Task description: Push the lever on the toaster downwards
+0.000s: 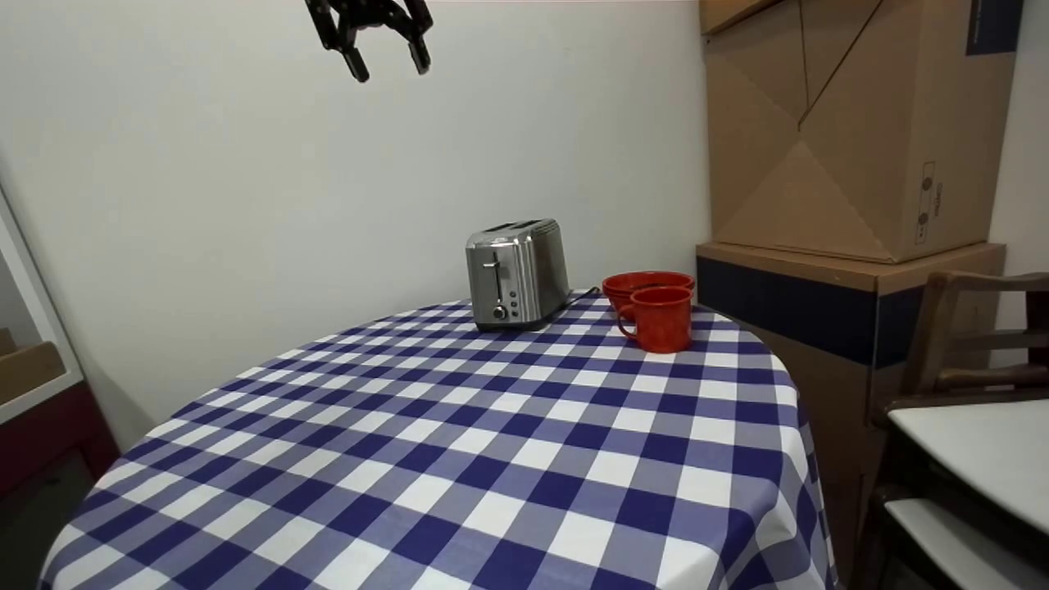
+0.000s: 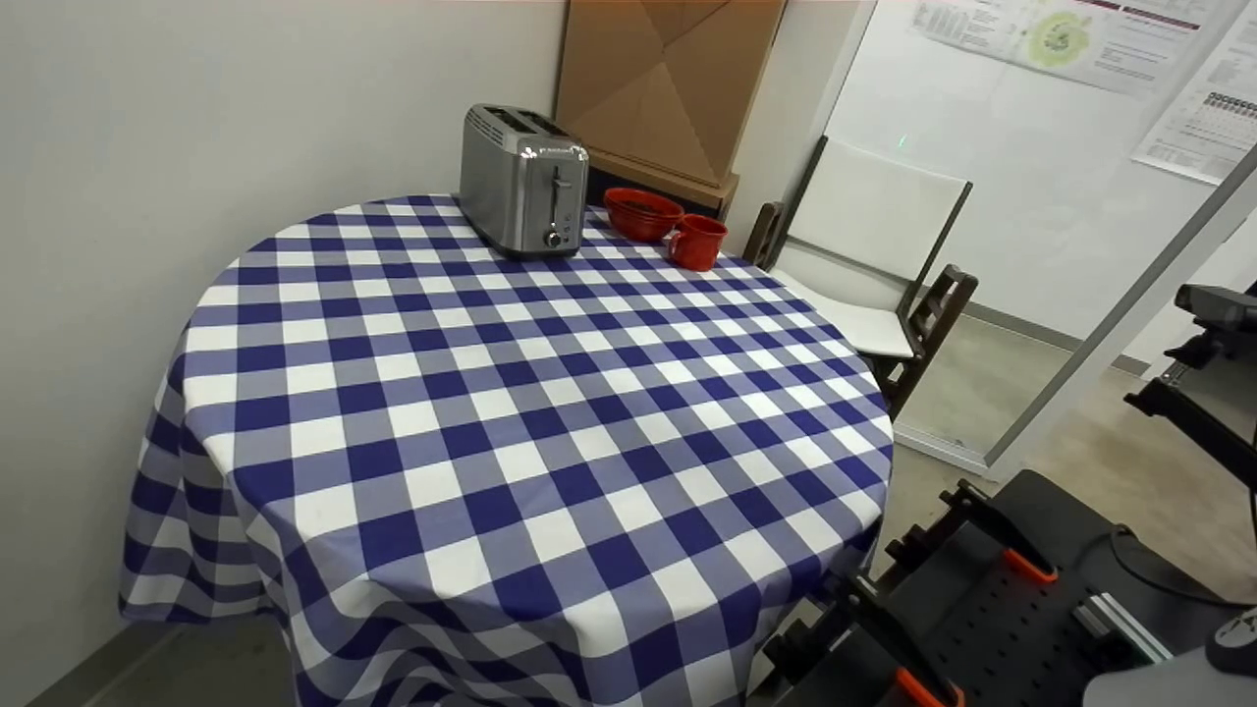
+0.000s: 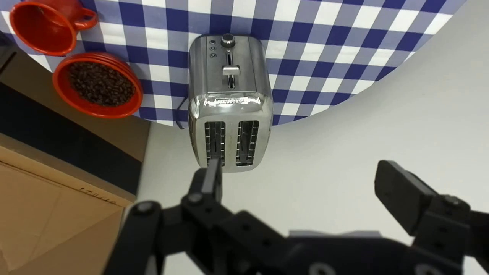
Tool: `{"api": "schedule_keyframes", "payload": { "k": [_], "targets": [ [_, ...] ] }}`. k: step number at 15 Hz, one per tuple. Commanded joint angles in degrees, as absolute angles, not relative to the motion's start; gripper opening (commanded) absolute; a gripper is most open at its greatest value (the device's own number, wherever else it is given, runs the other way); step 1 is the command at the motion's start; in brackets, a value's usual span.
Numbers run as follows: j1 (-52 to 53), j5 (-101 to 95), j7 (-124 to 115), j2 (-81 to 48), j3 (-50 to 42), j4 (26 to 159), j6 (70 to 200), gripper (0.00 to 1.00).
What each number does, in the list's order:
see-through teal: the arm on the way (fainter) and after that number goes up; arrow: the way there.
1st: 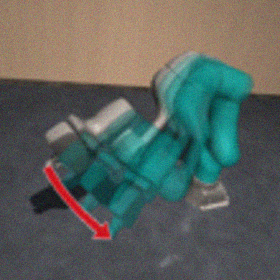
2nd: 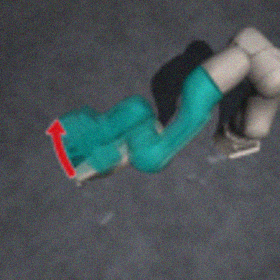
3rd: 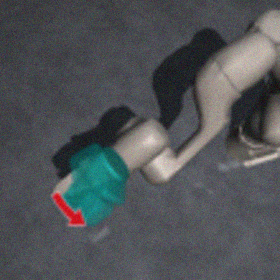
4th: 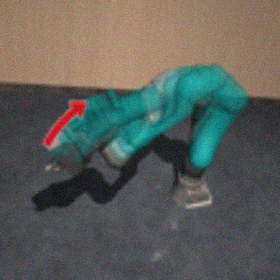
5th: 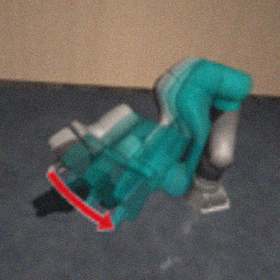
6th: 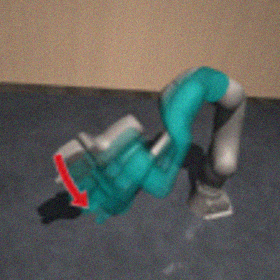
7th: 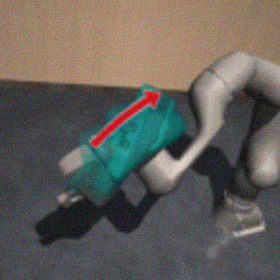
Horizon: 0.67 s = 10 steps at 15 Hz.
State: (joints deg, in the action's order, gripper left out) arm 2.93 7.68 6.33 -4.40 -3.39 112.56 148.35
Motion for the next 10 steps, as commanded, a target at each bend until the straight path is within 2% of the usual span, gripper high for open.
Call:
{"api": "schedule_keyframes", "payload": {
  "k": [1,8,9,10],
  "targets": [
    [1.5,4.8,2.6,-14.0,-2.5,101.7,148.8,1.00],
    [0.8,1.0,-2.6,-27.3,-3.5,87.6,147.3,1.00],
    [0.8,0.6,-3.2,-28.8,-3.7,86.0,147.4,0.95],
    [0.7,0.6,-3.7,-30.3,-3.6,84.4,147.3,0.74]
  ]
}}
